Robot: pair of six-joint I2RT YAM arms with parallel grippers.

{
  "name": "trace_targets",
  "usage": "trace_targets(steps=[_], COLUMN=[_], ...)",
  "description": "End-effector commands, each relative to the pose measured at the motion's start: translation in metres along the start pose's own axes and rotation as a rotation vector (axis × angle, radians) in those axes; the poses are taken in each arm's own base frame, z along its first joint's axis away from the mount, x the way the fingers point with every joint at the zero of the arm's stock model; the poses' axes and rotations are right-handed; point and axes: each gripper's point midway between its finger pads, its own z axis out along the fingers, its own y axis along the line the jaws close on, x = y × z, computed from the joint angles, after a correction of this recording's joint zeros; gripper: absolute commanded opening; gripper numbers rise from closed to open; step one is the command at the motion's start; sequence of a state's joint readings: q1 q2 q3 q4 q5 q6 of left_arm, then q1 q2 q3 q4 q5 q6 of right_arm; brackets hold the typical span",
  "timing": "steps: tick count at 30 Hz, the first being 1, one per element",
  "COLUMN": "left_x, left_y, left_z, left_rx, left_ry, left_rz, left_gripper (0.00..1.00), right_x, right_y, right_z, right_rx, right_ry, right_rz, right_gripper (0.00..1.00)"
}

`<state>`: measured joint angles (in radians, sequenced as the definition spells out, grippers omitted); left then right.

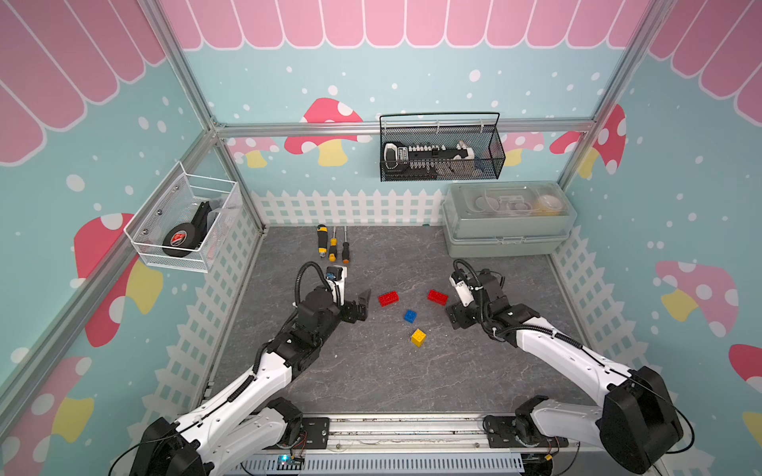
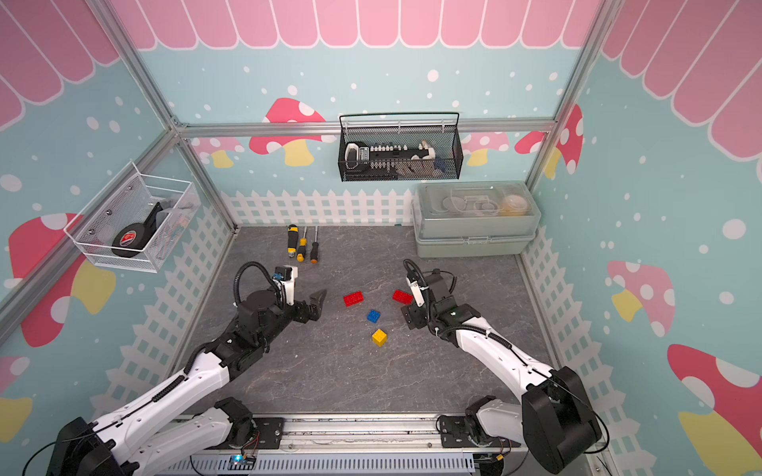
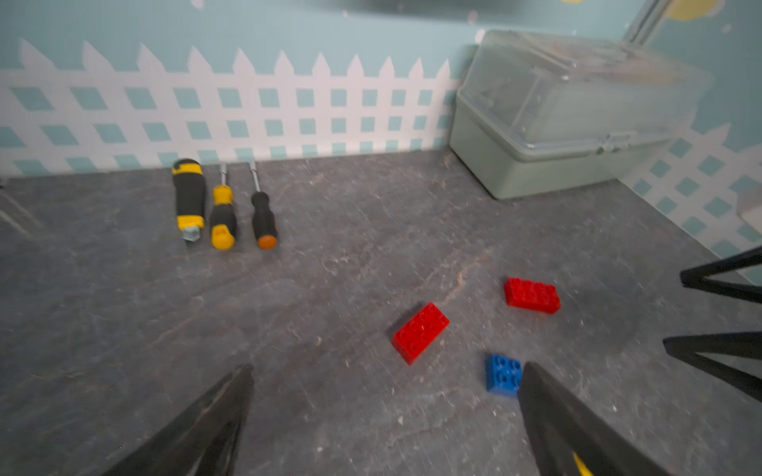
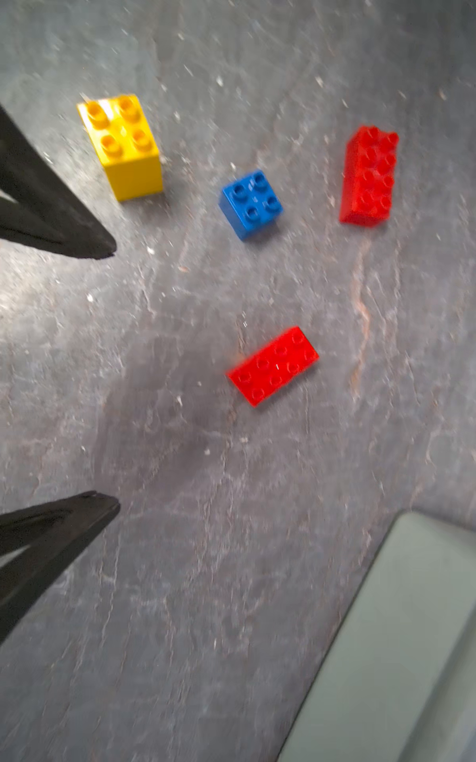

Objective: Assemble the letter f with lego
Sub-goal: Pick up the lego brick from the center of the board.

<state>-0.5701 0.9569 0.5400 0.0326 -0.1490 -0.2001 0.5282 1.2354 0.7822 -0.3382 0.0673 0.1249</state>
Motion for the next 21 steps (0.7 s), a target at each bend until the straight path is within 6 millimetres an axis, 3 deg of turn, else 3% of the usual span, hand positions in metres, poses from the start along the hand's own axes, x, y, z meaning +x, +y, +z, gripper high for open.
trace_targets(steps=[1, 6, 13, 17, 21], left_x=[0.034, 0.06, 0.08, 0.091, 0.088], left_y=[-0.023, -0.05, -0.051, -0.052, -0.051], left_z=[-0.006, -0.023, -0.048, -0.063, -0.082], left_rx=[0.071, 0.124, 0.163, 0.207, 0.211], left_ry=[0.085, 0.126, 0.104, 0.091, 0.07], left_rz=[-0.02, 0.049, 0.023, 0.0, 0.048], left_gripper=[0.99, 0.99, 0.99, 0.99, 0.99], right_x=[0.011, 0.02, 0.036, 0.037, 0.037], right_y=[0.033, 0.063, 0.102, 0.111, 0.111], right_z=[-0.009, -0.012, -0.001, 0.01, 0.021], right_rx=[-0.088, -0.142, -0.22, -0.217, -0.201], right_ry=[0.071, 0.109, 0.154, 0.14, 0.166], right_rz=[-0.029, -0.094, -0.197, -0.226, -0.258], right_gripper=[0.88, 0.87, 0.83, 0.82, 0.82])
